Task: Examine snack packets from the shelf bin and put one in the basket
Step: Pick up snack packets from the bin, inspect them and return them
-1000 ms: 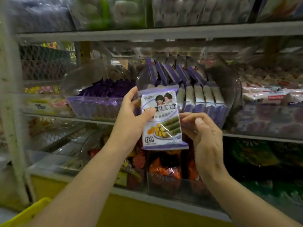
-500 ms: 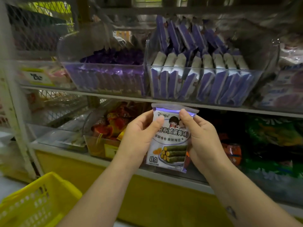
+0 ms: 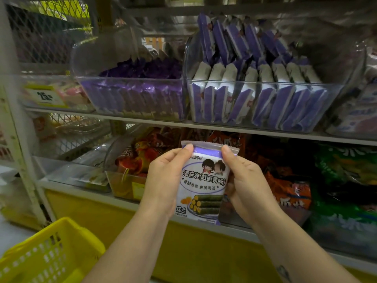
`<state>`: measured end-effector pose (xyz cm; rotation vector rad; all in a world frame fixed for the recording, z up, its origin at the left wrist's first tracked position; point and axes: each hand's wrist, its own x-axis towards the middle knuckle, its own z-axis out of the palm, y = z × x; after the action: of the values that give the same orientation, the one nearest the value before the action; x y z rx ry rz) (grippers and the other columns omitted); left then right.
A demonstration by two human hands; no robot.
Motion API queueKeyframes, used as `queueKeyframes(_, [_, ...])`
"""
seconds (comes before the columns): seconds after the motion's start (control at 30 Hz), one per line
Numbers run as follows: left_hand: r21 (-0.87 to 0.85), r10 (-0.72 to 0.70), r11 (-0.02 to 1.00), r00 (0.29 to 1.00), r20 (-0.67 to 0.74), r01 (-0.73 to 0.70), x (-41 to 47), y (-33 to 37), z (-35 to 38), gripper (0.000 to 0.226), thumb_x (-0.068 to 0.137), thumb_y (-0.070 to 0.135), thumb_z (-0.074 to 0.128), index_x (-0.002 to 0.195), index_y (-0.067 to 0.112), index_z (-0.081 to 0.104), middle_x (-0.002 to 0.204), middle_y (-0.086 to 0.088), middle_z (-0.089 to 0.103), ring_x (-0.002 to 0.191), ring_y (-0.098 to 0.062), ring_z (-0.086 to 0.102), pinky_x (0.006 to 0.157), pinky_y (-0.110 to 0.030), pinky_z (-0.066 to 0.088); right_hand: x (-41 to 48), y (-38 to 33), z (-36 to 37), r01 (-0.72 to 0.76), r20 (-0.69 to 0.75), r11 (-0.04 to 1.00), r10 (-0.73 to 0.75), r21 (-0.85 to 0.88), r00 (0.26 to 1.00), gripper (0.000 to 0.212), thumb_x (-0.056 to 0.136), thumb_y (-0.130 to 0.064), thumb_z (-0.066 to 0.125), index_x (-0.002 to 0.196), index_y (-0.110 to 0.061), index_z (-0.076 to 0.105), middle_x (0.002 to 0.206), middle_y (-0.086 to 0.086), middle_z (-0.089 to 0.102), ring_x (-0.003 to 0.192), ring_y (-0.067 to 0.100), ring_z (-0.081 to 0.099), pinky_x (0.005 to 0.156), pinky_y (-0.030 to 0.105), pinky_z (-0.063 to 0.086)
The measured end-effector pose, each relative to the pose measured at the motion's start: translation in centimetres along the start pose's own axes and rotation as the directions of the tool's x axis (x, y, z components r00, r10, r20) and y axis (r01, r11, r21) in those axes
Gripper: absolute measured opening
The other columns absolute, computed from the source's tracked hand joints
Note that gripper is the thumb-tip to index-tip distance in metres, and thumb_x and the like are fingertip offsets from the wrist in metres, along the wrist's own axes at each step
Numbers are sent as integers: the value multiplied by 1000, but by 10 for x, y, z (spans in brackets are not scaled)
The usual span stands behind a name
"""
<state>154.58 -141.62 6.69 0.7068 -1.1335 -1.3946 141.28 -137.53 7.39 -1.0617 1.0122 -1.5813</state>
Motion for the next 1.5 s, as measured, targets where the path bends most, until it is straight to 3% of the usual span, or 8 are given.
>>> queueKeyframes(0.13, [97, 54, 994, 997, -54, -49, -4, 2, 1, 29, 91, 30, 63, 76, 7, 69, 81, -20, 74, 74, -36, 73, 72, -50, 58, -1, 1, 1, 8, 13, 1000, -8, -12, 1000, 45, 81, -45, 54, 88, -7, 76, 91, 21, 74, 85, 32, 73, 67, 33, 61])
queueKeyframes(0.33, [252, 149, 960, 984, -100, -119, -11, 8, -1, 42, 96, 40, 55, 72, 6, 55, 66, -12, 72, 60, -26, 72, 52, -33, 55, -1, 4, 2, 30, 62, 998, -26, -57, 998, 48, 81, -53, 48, 85, -15, 78, 90, 17, 76, 86, 29, 74, 70, 33, 60])
queueKeyframes(0.47, [142, 70, 988, 996, -59, -61, -8, 10, 0, 38, 98, 38, 53, 78, 8, 66, 81, -18, 74, 75, -34, 73, 74, -51, 57, 1, 0, -2, 2, 74, 999, 2, -54, 997, 52, 80, -54, 45, 88, -15, 78, 97, 14, 75, 92, 26, 73, 80, 38, 56])
queueKeyframes(0.7, [-90, -56, 994, 989, 138, 69, -3, 14, -2, 40, 93, 40, 49, 89, 14, 79, 97, -17, 75, 87, -27, 74, 67, -34, 60, -1, -12, -11, 169, 159, 960, -136, -222, 978, 27, 70, -23, 72, 95, -13, 73, 91, 4, 77, 85, 17, 74, 66, 19, 56])
queueKeyframes(0.93, [197, -260, 962, 862, 436, 191, 0, 20, -24, 56, 78, 27, 73, 131, 21, 57, 115, -11, 72, 94, -21, 71, 72, -33, 59, 7, -12, -17, 69, -88, 992, -60, 108, 994, 29, 65, -25, 72, 90, -10, 73, 94, 12, 76, 89, 25, 73, 73, 36, 61])
queueKeyframes(1.13, [-20, -186, 979, 936, 297, 201, 6, 23, -30, 50, 68, 14, 72, 116, 9, 59, 99, -12, 75, 83, -18, 74, 61, -24, 58, 7, -13, -17, 46, -256, 967, 21, 252, 966, 19, 81, -25, 69, 95, -12, 70, 93, 7, 77, 88, 18, 73, 80, 34, 58])
queueKeyframes(1.33, [73, -237, 971, 950, 202, 227, 3, 23, -27, 40, 57, 28, 78, 87, 10, 61, 83, -9, 76, 66, -11, 71, 51, -18, 54, 8, -10, -17, -15, -307, 949, 117, 315, 944, 16, 90, -30, 64, 88, -15, 69, 81, 2, 77, 70, 13, 73, 80, 36, 54])
queueKeyframes(1.5, [132, -126, 984, 992, 23, 122, 6, 19, -22, 23, 71, 30, 76, 84, 18, 62, 67, 5, 72, 50, -1, 61, 47, -14, 48, 4, -11, -21, -85, -232, 924, 182, 374, 955, 14, 91, -24, 61, 82, -14, 67, 72, 2, 74, 61, 12, 70, 58, 22, 56])
